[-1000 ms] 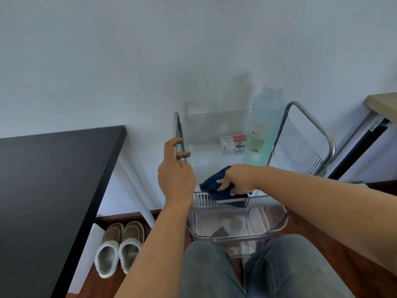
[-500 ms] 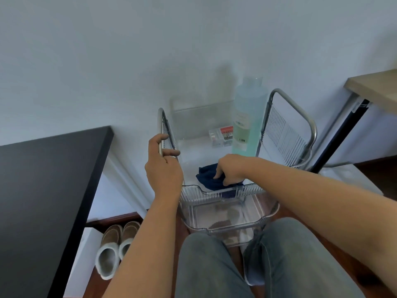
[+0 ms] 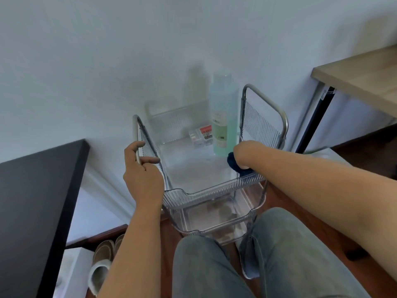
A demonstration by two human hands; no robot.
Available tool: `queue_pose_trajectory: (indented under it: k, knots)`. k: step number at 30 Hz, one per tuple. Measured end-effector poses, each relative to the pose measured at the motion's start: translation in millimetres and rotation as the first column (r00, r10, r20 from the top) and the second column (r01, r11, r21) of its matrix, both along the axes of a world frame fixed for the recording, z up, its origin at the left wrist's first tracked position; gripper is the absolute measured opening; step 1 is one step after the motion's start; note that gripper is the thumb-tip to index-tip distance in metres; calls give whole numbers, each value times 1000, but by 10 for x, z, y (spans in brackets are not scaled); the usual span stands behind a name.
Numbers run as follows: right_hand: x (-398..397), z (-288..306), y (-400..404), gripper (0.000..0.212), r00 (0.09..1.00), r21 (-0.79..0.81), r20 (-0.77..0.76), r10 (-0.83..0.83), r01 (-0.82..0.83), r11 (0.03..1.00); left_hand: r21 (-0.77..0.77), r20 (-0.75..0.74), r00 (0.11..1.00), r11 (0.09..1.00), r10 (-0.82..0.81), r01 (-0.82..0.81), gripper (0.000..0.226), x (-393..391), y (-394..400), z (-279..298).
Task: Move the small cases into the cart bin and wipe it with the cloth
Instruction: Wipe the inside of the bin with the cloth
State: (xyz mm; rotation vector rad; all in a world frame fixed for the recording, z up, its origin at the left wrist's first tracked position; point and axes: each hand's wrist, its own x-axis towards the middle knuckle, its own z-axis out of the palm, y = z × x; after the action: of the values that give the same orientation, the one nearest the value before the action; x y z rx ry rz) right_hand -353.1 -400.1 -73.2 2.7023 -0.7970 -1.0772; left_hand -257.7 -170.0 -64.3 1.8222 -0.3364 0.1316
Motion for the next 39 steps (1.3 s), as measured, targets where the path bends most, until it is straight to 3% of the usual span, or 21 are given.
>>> queue_pose_trajectory:
  k: [2, 4, 9, 13, 19, 23, 31, 35, 39]
  knots:
    - [9, 5, 5, 2, 996, -37, 84, -20, 23, 999, 0, 5, 1000, 1000, 0, 0, 72, 1, -4, 0]
    - [30, -58, -16, 22, 990, -52, 140, -17, 25, 998, -5, 6, 1000, 1000, -3, 3, 71, 5, -10, -4]
    - [54, -72, 63, 42, 999, -63, -44, -24, 21, 998, -16, 10, 1000, 1000, 9, -9, 72, -25, 2, -7]
    - [52, -116, 121, 36, 978, -41, -187, 92, -101, 994, -27, 2, 999, 999, 34, -34, 74, -30, -5, 0]
    - [21, 186, 303, 8, 992, 226, -39, 123, -111, 968, -49, -41, 998, 998, 47, -49, 77, -29, -28, 9]
    - [187, 229, 637, 11, 983, 248, 59, 172, -182, 952, -51, -39, 998, 998, 45, -47, 79, -49, -22, 23]
    - [640, 133, 1183, 32, 943, 533, 316, 109, -271, 801, -43, -40, 998, 997, 55, -57, 76, -70, -7, 49]
    - [542, 128, 1062, 31, 950, 564, 302, 80, -246, 788, -5, -35, 998, 999, 52, -52, 75, -81, -13, 66]
    - [296, 205, 696, 32, 978, 502, 184, 103, -184, 845, -6, -53, 998, 999, 46, -46, 77, -75, 7, 63]
